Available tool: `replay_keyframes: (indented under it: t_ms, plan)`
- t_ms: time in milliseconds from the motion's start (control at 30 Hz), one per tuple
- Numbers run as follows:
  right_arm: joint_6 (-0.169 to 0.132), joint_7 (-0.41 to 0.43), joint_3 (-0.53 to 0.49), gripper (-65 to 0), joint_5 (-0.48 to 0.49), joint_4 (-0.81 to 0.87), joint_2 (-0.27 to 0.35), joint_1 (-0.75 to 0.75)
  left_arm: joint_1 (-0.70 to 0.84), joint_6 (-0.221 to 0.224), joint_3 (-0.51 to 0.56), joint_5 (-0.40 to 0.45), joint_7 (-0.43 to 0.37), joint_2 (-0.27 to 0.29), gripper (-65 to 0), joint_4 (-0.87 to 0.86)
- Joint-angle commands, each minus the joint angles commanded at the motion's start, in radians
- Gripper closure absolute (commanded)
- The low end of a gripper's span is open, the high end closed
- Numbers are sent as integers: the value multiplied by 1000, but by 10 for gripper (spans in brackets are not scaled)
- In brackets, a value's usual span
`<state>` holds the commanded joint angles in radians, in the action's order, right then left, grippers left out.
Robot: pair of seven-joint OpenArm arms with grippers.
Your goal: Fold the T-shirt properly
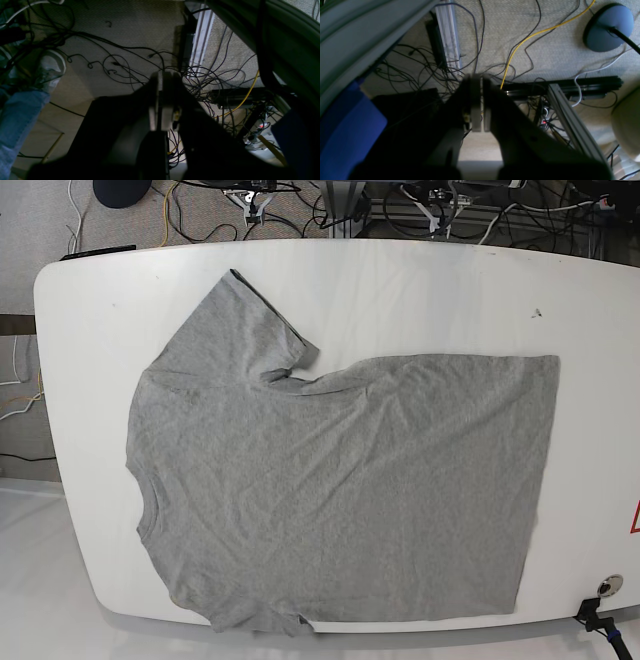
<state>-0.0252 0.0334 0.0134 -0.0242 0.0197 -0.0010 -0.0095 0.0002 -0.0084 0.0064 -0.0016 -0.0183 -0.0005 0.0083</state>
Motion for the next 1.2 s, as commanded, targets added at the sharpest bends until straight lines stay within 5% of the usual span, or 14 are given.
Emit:
replay_keyframes:
  t_ms: [1200]
  plan:
    - [0,11,1,-5,12,0,5,-13,2,-7,1,-1,-13,-9,0,-8]
